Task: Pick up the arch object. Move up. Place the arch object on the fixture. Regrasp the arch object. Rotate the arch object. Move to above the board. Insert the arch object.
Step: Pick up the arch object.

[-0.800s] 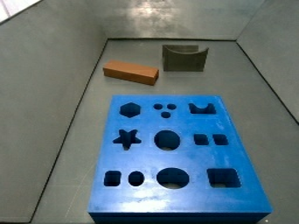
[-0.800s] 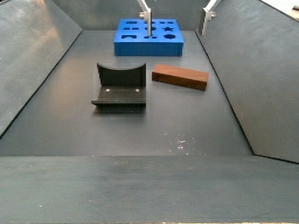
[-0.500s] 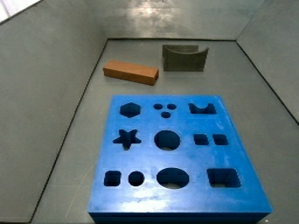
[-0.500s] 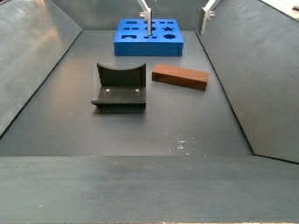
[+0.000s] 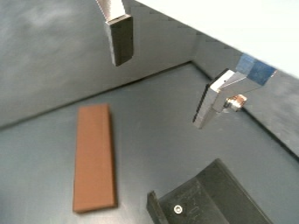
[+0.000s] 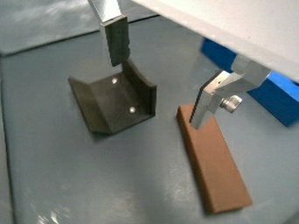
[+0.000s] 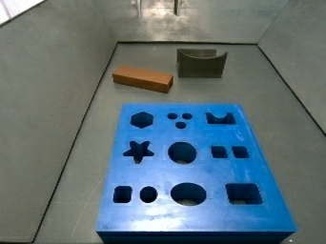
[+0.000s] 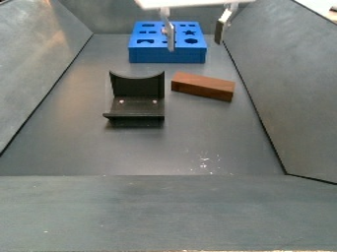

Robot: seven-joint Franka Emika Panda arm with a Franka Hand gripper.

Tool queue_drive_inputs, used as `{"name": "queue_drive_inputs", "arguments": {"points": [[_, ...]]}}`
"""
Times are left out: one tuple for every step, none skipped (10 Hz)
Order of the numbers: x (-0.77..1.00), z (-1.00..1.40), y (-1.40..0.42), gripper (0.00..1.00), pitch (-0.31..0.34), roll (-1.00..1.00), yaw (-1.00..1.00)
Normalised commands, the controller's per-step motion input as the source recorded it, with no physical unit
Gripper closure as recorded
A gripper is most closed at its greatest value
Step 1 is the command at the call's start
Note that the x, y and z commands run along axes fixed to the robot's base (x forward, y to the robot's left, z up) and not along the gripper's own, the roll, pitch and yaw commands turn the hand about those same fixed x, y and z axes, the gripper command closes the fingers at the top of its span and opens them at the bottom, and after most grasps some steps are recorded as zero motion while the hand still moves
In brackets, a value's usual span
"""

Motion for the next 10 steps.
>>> {"name": "queue_drive_inputs", "arguments": {"points": [[-0.02, -0.50, -0.23, 0.00, -0.070, 0.08, 1.00], [-0.01, -0.51, -0.21, 0.00, -0.060, 0.07, 1.00], [-0.01, -0.47, -0.23, 0.00, -0.069, 0.06, 0.99], [0.00, -0.44, -0.29, 0.00, -0.074, 0.03, 0.91], [-0.02, -0.41, -0.31, 0.00, -0.097, 0.04, 0.90], [-0.07, -0.39, -0.40, 0.00, -0.146, 0.07, 0.84], [-0.08, -0.39, -0.39, 0.00, -0.139, 0.08, 0.86], [-0.09, -0.40, -0.38, 0.00, -0.130, 0.08, 0.86], [-0.09, -0.40, -0.39, 0.00, -0.134, 0.08, 0.84], [0.00, -0.35, -0.28, 0.00, -0.083, -0.01, 0.82]]}}
